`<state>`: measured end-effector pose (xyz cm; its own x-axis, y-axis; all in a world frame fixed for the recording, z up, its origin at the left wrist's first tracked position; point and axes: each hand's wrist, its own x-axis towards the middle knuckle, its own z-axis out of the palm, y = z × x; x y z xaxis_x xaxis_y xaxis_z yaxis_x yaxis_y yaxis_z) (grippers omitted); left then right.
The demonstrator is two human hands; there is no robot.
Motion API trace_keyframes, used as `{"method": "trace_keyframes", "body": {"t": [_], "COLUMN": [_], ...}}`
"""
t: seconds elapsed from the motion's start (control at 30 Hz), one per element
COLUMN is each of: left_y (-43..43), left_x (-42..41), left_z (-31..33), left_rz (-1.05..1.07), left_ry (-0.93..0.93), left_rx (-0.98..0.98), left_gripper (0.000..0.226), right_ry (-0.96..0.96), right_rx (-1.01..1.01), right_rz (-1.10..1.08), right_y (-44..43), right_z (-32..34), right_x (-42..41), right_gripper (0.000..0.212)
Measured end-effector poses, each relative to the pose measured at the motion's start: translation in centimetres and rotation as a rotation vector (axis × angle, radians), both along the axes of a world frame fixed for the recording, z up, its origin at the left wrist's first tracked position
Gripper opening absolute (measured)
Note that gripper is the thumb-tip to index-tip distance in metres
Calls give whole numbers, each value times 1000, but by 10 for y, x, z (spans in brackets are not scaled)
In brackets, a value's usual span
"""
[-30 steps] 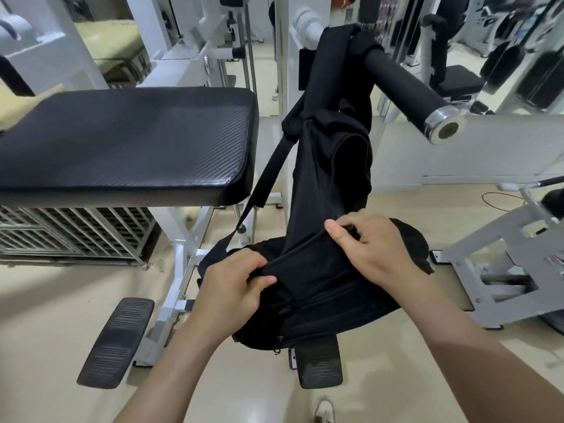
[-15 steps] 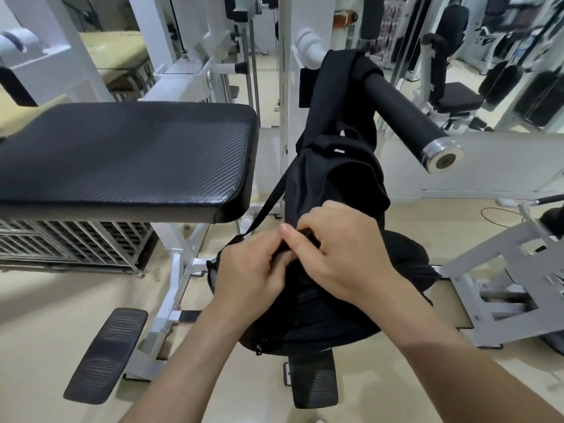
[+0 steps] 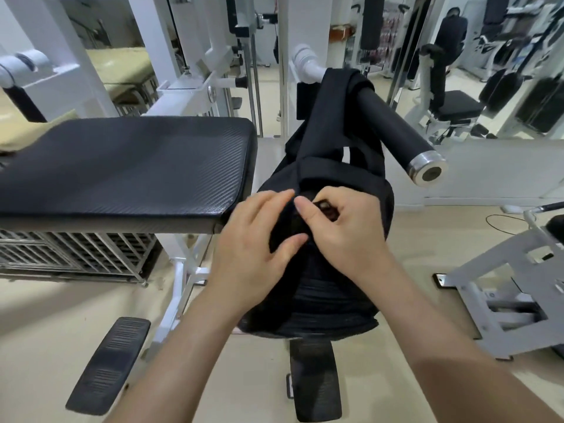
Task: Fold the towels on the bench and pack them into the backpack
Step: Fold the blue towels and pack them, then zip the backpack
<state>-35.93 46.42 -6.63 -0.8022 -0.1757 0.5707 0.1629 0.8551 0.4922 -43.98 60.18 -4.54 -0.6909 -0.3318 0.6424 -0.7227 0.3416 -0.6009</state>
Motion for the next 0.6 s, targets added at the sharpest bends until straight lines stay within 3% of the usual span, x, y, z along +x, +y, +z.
{"method": "trace_keyframes", "body": {"t": [0.17, 0.3, 0.4, 0.6], "left_y": [9, 12, 6, -13], "left_x": [-38, -53, -62, -66], "left_z": [-5, -4, 2, 0], "left_rz": [-24, -86, -74, 40], "left_ry": [23, 78, 104, 69], "left_rx": [-102, -144, -154, 29], "left_gripper": [14, 10, 12, 13], "right_ry": [81, 60, -132, -685], "right_rx": [95, 124, 12, -239], "right_rz": [-40, -92, -147, -264], "right_y": [-1, 6, 32, 112], "right_z": [-15, -17, -19, -69], "right_x": [-4, -10, -29, -72], "right_gripper": [31, 28, 34, 45]}}
